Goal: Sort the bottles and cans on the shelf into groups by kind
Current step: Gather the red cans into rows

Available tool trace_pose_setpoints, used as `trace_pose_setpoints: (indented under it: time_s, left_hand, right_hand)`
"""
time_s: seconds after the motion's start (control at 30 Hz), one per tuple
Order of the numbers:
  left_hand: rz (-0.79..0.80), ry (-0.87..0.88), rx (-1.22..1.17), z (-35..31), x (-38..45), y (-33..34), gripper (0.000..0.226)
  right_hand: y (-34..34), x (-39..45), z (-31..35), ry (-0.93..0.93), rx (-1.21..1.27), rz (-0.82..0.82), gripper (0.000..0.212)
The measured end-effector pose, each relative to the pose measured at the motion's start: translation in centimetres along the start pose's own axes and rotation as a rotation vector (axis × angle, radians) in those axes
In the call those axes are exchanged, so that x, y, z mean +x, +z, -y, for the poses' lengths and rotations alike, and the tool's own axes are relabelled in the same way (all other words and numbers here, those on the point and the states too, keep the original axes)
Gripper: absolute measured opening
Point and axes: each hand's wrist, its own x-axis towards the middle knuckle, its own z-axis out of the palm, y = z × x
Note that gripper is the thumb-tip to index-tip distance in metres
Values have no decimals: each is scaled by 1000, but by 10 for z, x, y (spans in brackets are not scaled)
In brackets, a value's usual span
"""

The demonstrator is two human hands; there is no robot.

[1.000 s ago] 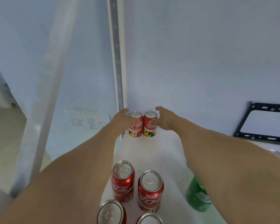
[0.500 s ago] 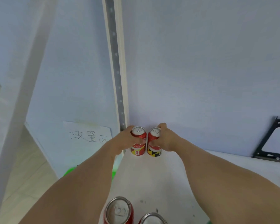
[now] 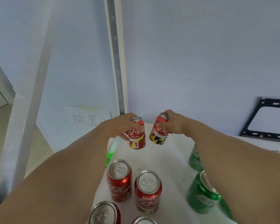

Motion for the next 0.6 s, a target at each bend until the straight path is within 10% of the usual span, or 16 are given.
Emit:
trace_pose_setpoints:
  time_s: [0.6]
  left_hand:
    - [44, 51, 213, 11, -70, 32, 72]
  right_hand:
    - [18, -113, 12, 68, 14, -143, 69]
